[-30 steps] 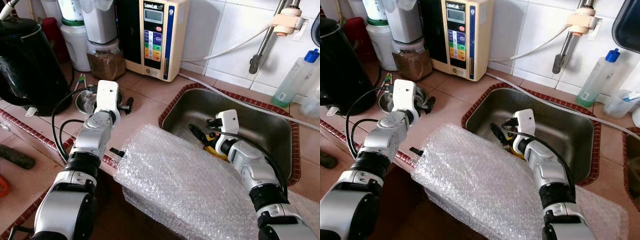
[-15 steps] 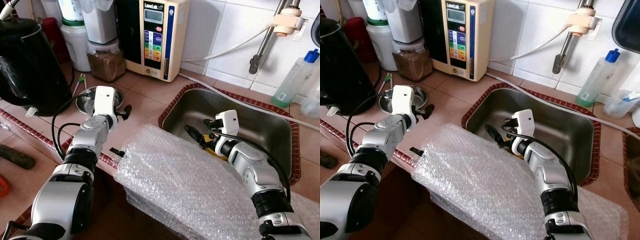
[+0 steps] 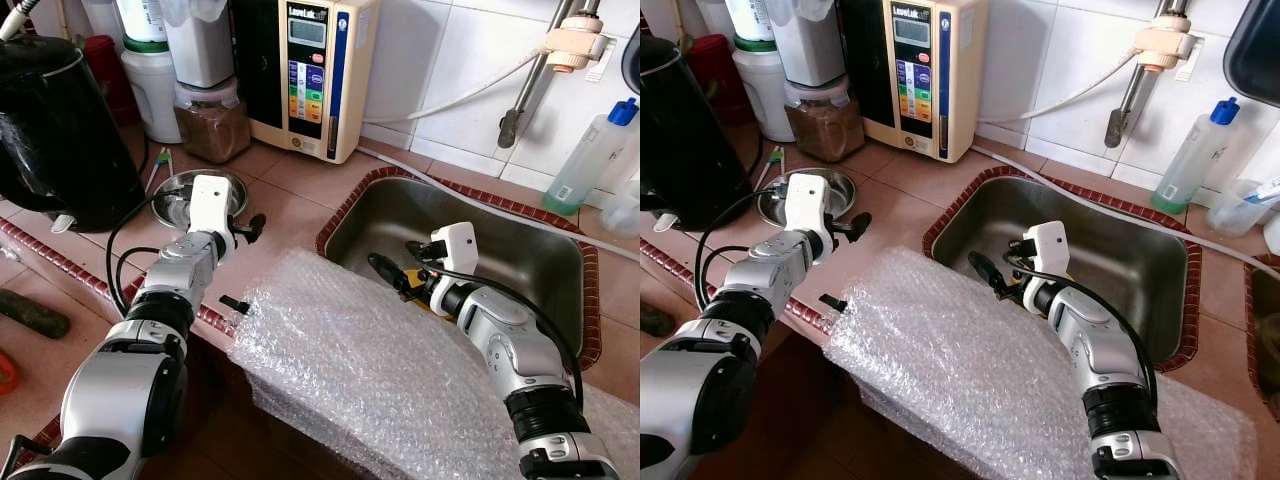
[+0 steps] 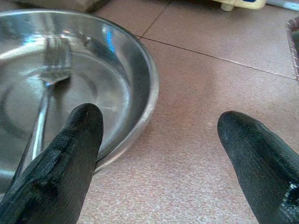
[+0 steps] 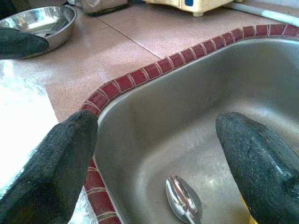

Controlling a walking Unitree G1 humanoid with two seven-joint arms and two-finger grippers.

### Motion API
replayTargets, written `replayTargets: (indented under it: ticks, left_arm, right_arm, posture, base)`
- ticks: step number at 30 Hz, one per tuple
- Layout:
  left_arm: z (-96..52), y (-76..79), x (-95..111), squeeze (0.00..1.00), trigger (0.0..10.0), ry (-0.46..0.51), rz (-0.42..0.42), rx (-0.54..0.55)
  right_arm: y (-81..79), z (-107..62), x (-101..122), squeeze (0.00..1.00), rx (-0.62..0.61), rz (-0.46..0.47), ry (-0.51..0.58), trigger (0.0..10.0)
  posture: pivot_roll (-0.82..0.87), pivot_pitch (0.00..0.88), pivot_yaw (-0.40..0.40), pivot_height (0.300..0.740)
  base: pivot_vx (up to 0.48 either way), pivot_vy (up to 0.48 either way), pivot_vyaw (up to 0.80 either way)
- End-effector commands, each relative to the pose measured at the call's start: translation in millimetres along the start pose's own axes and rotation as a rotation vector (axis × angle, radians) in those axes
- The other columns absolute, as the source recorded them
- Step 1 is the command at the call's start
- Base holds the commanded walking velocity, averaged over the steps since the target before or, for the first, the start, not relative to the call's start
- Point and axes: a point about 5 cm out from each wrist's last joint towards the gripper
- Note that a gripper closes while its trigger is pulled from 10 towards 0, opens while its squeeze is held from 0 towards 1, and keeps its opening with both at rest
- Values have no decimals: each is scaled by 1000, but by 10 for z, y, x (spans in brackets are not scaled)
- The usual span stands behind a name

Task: Kitchen organization

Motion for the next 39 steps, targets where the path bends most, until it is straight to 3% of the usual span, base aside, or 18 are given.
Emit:
replayTargets:
  ticks: [1, 21, 24, 32, 39]
  left_arm:
    - [19, 52, 58, 0, 10000, 6, 8, -33]
    - [32, 267, 371, 0, 10000, 98, 16, -206]
    - [29, 197, 472, 0, 10000, 149, 13, -130]
    - [4, -50, 424, 0, 10000, 114, -22, -4]
    - [3, -67, 304, 0, 10000, 72, -34, 9]
  right_arm:
    - [-4, -10, 23, 318, -4, -10, -2, 10000]
    - [15, 15, 59, 318, -15, -11, 5, 10000]
    - [19, 17, 60, 314, -17, -11, 5, 10000]
    - [19, 20, 56, 314, -17, -9, 5, 10000]
    - [15, 15, 45, 310, -16, -5, 4, 10000]
  posture:
    - [-61, 9, -45, 740]
    - [-58, 3, -44, 740]
    - [-57, 3, -46, 740]
    - [-57, 1, -42, 740]
    - [-57, 3, -43, 740]
  base:
    - [0, 0, 0]
    - [0, 0, 0]
    - [0, 0, 0]
    - [0, 0, 0]
    - [0, 0, 0]
Point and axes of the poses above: a point about 5 cm out from each wrist's last joint towards the gripper, its own z axis pointing out of the wrist towards the gripper, its own x axis along the axis of the wrist's last joint, y = z × x, and after that the axes turned 13 degrees about z, right-handed
